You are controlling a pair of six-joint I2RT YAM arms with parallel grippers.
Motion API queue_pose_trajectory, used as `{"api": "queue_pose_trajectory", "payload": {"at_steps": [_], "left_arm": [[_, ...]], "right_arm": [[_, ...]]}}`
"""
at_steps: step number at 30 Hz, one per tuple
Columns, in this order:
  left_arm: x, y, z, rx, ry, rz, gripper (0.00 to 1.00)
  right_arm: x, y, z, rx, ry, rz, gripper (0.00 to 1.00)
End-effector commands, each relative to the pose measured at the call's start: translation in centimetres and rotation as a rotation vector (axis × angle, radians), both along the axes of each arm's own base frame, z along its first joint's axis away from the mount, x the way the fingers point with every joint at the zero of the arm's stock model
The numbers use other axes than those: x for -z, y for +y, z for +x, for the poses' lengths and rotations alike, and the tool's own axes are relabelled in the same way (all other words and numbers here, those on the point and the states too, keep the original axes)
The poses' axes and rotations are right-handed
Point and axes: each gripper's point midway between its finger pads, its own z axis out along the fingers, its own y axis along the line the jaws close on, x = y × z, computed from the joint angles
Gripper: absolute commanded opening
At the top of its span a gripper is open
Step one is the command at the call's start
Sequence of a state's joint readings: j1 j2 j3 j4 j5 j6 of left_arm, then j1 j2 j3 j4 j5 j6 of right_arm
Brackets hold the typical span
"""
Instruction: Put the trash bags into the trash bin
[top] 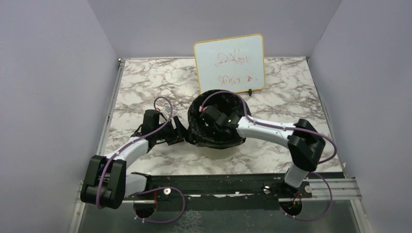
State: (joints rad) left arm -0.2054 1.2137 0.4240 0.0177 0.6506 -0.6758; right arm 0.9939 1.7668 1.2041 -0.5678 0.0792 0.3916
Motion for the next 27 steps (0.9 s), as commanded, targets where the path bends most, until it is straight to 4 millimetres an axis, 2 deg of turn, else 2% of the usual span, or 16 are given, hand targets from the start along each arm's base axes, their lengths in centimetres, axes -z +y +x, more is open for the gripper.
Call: {"api": "queue_pose_trajectory", "payload": {"at_steps": [1,6,9,12,14,20,25,27], "left_arm": [[-0.4,0.3,0.6,-0.016,-0.045,0.027,0.70],[-0.4,0.3,0.6,-0.010,-0.044,0.034,0.70],[-0.6,0.3,0.7,-0.008,-0.052,0.034,0.70],[-0.7,0.2,0.8,-0.004,-0.054,0.032,0.70],[-0.7,0.1,0.9,0.002,-0.052,0.029,0.70],[-0.7,0.0,0.8,0.015,-0.048,0.024,0.70],[-0.8,0.0,0.8,0.015,-0.052,0.023,0.70],[-0.8,0.0,0.8,0.015,-0.051,0.023,0.70]], "right_arm": [[-6.7,1.2,1.0,-0.008,-0.117,0.134,0.51],[-4.9,0.4,0.9,0.007,-0.091,0.075,0.51],[-4.1,2.0,0.9,-0.027,-0.058,0.098,0.51],[-3.6,4.7,0.3,-0.078,0.009,0.164,0.51],[-2.5,5.4,0.5,-0.072,0.019,0.175,0.51],[1.9,3.7,0.6,-0.005,0.046,0.055,0.50],[3.3,2.3,0.2,0.010,0.058,0.003,0.50],[2.8,1.8,0.2,0.016,0.053,-0.018,0.50]]}}
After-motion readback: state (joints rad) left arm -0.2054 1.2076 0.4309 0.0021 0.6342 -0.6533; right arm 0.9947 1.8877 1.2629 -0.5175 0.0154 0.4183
